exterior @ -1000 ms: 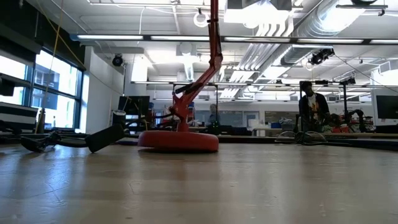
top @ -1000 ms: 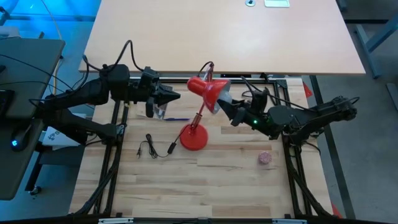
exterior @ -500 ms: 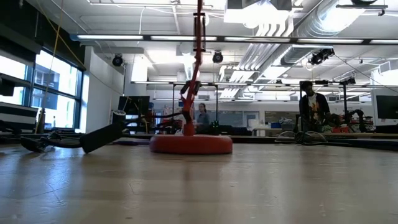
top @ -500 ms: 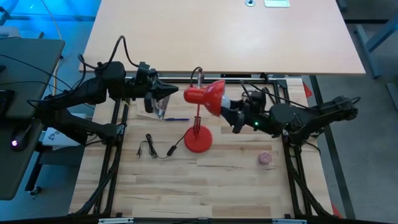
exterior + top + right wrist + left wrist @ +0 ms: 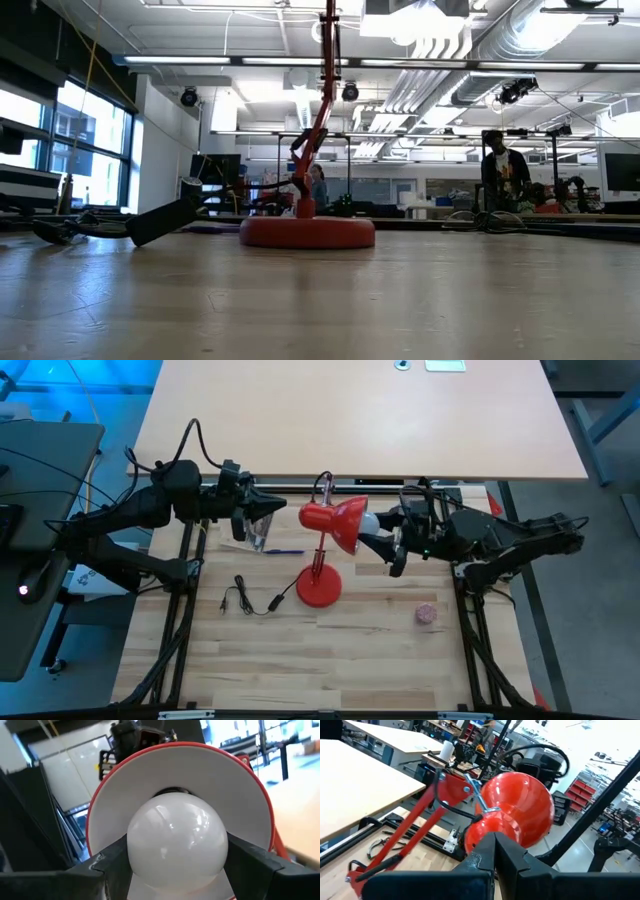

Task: Screw lightbulb
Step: Insert the lightbulb on the lamp

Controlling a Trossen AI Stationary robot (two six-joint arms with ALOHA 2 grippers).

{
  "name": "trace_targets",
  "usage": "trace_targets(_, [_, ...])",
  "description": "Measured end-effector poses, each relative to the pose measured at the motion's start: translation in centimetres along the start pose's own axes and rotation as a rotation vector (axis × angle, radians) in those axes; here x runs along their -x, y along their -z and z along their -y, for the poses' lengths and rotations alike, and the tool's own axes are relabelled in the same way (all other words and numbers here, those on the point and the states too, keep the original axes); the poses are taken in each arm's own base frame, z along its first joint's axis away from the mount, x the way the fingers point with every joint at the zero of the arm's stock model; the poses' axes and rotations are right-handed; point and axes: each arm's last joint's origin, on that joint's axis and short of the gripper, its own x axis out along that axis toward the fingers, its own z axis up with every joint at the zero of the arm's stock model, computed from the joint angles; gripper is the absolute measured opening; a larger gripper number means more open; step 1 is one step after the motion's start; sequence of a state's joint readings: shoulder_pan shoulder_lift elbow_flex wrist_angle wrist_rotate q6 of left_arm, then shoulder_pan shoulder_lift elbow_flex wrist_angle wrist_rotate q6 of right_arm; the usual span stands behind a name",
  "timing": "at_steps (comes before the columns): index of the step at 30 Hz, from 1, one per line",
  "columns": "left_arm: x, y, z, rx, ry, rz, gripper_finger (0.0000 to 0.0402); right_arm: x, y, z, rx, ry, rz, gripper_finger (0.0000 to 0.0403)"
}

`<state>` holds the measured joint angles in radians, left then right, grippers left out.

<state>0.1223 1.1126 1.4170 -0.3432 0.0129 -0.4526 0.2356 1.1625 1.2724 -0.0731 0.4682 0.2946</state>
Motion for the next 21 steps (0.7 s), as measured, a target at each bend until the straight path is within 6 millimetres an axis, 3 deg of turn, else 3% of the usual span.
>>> trace_targets(14, [0.04, 0.81, 0.66, 0.107, -0.078, -0.009, 0.0000, 0.03, 0.09, -0.15, 0.403, -0.055, -0.010, 0.0255])
trace_targets(21, [-0.17, 0.93, 0.67, 0.113, -0.124, 0.011, 0.0000, 0.20, 0.31, 0.03, 0.454, -0.038, -0.045, 0.0255])
